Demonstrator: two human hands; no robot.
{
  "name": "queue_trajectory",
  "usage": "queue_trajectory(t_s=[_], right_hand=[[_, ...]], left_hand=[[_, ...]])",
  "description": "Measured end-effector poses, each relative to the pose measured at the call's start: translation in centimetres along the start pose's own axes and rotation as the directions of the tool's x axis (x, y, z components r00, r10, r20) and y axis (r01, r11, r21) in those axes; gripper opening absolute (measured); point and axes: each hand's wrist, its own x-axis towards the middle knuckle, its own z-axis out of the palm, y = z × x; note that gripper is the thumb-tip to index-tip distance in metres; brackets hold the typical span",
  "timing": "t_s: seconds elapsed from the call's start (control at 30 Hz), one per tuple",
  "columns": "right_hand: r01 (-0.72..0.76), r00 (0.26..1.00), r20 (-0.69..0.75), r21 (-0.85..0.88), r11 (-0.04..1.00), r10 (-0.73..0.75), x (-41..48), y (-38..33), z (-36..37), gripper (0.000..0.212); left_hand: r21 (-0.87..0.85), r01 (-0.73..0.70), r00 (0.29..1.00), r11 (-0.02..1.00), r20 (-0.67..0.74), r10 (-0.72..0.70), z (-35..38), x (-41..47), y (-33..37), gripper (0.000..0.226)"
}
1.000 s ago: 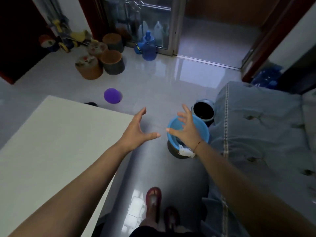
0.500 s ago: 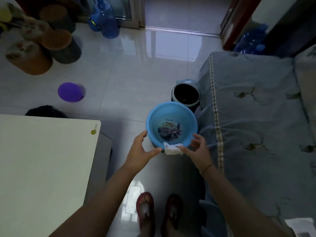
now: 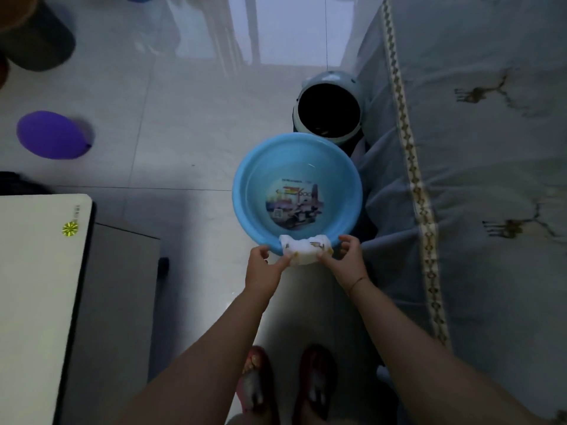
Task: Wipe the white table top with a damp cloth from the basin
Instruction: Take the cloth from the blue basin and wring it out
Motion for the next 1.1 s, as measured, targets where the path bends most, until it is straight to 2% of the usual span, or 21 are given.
queue_trajectory(t_s=[0.1, 0.2, 0.3, 0.43, 0.57, 0.7, 0.83, 0.97, 1.1], right_hand=[[-0.020, 0.999, -0.031, 0.042, 0.999, 0.022, 2.2, 1.5, 1.1, 0.062], [0.011, 0.997, -0.080, -0.026, 1.000, -0.013, 3.9, 2.5, 1.8, 0.050], [0.012, 0.994, -0.108, -0.074, 0.997, -0.020, 4.9, 3.1, 2.3, 0.046], [-0.016, 0.993, -0.115, -0.048, 0.999, 0.010, 5.4, 3.6, 2.8, 0.043], [-0.054, 0.991, -0.124, 0.001, 0.999, 0.054, 5.5, 3.7, 2.9, 0.042], [-0.067, 0.996, -0.064, 0.048, 0.997, 0.070, 4.5, 2.8, 2.9, 0.039], [-0.004, 0.999, 0.039, 0.046, 0.999, 0.002, 2.0, 0.4, 2.8, 0.048], [0.108, 0.993, 0.038, 0.036, 0.993, -0.110, -1.6, -3.8, 2.5, 0.051], [0.223, 0.972, 0.075, 0.036, 0.974, -0.225, -5.7, -9.8, 1.9, 0.054]], left_hand=[[-0.106, 0.146, 0.989, 0.984, -0.004, -0.147, 1.4, 2.9, -1.1, 0.083], [-0.148, 0.237, 0.971, 0.960, -0.002, -0.240, 2.5, 5.0, -1.6, 0.094], [-0.183, 0.239, 0.970, 0.954, 0.010, -0.241, 3.6, 6.2, -2.1, 0.083], [-0.234, 0.263, 0.963, 0.936, 0.011, -0.268, 4.6, 7.3, -2.4, 0.070], [-0.142, 0.261, 0.963, 0.955, -0.031, -0.268, 5.0, 7.4, -2.5, 0.046], [-0.055, 0.248, 0.967, 0.967, -0.038, -0.250, 4.3, 6.6, -1.8, 0.037], [0.036, 0.152, 0.987, 0.988, -0.065, -0.150, 2.6, 4.2, 0.0, 0.026], [-0.037, -0.042, 0.989, 0.998, -0.144, 0.036, -0.1, 0.4, 2.7, 0.015], [-0.075, -0.207, 0.963, 0.975, -0.193, 0.189, -3.7, -4.5, 6.2, 0.007]])
